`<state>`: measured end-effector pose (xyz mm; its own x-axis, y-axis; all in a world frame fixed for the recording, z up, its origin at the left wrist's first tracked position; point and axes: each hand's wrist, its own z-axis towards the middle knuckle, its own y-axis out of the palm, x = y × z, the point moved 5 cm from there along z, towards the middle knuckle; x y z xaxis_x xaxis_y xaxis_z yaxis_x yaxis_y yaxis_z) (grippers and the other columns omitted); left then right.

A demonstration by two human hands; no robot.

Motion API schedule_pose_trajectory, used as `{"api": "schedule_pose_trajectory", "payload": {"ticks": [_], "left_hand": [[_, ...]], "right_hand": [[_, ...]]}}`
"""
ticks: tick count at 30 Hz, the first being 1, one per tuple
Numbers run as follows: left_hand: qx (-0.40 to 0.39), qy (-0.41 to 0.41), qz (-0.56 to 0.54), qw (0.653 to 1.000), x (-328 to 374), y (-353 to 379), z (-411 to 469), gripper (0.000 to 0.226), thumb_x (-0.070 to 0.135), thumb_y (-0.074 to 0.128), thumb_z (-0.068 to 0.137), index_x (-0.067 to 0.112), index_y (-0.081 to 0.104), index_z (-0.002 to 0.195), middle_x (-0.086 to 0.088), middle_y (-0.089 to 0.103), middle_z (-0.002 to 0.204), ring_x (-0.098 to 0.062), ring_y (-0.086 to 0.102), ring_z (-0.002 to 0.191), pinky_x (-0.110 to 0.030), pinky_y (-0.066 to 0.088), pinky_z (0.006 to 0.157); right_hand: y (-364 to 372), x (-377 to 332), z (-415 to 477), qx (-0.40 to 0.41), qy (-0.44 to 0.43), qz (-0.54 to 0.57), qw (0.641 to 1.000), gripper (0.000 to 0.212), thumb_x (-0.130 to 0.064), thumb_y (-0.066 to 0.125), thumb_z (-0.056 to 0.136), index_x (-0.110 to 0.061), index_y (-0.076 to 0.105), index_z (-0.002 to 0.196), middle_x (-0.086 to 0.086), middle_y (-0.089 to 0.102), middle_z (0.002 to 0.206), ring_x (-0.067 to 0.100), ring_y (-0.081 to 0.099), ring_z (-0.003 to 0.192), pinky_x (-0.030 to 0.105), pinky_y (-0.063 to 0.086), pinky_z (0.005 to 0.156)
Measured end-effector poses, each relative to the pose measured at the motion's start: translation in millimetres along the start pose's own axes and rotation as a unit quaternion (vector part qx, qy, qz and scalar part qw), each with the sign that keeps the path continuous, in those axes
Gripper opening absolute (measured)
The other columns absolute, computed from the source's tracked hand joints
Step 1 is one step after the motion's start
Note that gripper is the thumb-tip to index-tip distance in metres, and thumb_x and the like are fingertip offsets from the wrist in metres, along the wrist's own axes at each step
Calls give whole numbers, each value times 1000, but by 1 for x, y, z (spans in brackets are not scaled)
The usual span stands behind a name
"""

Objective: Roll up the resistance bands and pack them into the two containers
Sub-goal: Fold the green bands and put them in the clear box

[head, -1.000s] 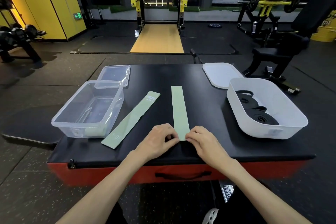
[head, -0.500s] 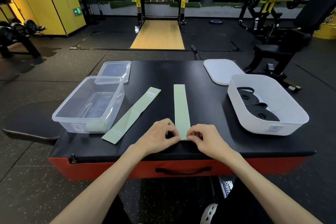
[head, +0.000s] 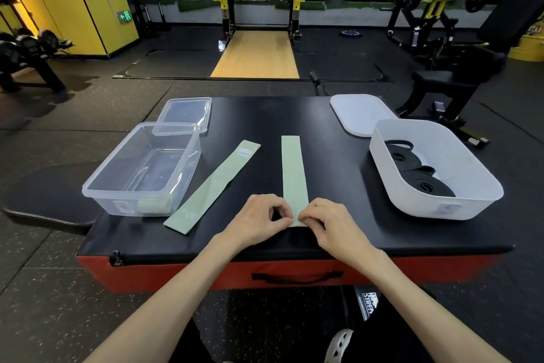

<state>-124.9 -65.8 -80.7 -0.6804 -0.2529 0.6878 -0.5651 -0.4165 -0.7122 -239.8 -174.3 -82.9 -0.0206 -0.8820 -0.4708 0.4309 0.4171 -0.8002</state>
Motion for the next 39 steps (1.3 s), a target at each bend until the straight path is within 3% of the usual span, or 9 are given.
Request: {"api": "schedule_pose_trajectory", "payload": {"ticks": [3, 6, 10, 14, 17, 21, 29, 33, 39], "left_hand": [[-3, -4, 5, 1000, 0, 0, 0, 6, 24, 68, 82, 27, 71, 78, 15, 62, 71, -6, 41, 59, -11, 36, 59], [-4, -6, 5, 1000, 0, 1, 0, 6, 22, 67, 83, 26, 71, 80, 15, 61, 71, -3, 42, 60, -10, 35, 58], [8, 24, 25, 999, 5, 1, 0, 8, 18, 67, 84, 24, 72, 84, 13, 59, 74, -2, 44, 62, -9, 34, 60], [-5, 97, 85, 992, 14, 1, -2, 9, 15, 64, 88, 17, 73, 88, 8, 63, 81, 3, 47, 66, -8, 34, 68], [-18, 127, 103, 986, 16, 0, -6, 9, 19, 66, 87, 14, 73, 92, 4, 66, 87, 2, 46, 73, -6, 34, 73], [-13, 136, 118, 984, 17, 1, -6, 9, 16, 65, 87, 13, 72, 92, 2, 67, 87, -5, 54, 77, -6, 33, 75], [-28, 126, 133, 983, 18, 4, -4, 15, 16, 57, 92, 11, 71, 95, 0, 68, 91, -15, 59, 86, -16, 35, 81], [-38, 110, 121, 986, 19, 3, -5, 15, 18, 59, 92, 13, 73, 94, 3, 69, 89, -7, 53, 75, -7, 28, 75], [-35, 36, 67, 996, 13, -2, -1, 6, 22, 69, 86, 17, 71, 85, 5, 68, 77, -7, 56, 68, -10, 42, 67]], "right_hand": [[0, -1, -2, -28, -11, -21, 999, 17, -11, 58, 90, -17, 72, 95, -9, 61, 89, 9, 55, 84, 24, 46, 77], [-1, 4, -4, -47, -2, -13, 999, 16, -22, 65, 88, -20, 74, 101, -12, 54, 91, 6, 51, 88, 15, 38, 81], [-2, 9, -3, -23, -1, -17, 1000, 17, -12, 71, 84, -21, 76, 97, -11, 49, 87, 4, 44, 82, 4, 31, 76], [0, -1, -4, -2, -47, -56, 997, 20, -1, 68, 81, -14, 76, 93, -4, 57, 82, 12, 49, 77, 12, 36, 70], [-2, -7, -6, 15, -72, -93, 993, 25, 7, 69, 74, -12, 75, 90, -1, 58, 76, 20, 56, 72, 27, 50, 60], [-2, -10, -6, 23, -74, -118, 990, 28, 12, 74, 65, -10, 75, 82, 0, 57, 70, 20, 55, 66, 27, 48, 51], [0, -9, -10, 6, -67, -139, 988, 31, 13, 70, 64, -11, 73, 82, -2, 57, 72, 16, 50, 70, 23, 44, 54], [-4, -10, -12, -10, -66, -113, 991, 21, 3, 58, 74, -11, 72, 79, -1, 59, 71, 18, 53, 68, 27, 48, 56], [-7, -4, 0, -66, 3, -79, 995, 15, -4, 56, 85, -14, 66, 83, 0, 61, 74, 20, 52, 74, 31, 43, 68]]}}
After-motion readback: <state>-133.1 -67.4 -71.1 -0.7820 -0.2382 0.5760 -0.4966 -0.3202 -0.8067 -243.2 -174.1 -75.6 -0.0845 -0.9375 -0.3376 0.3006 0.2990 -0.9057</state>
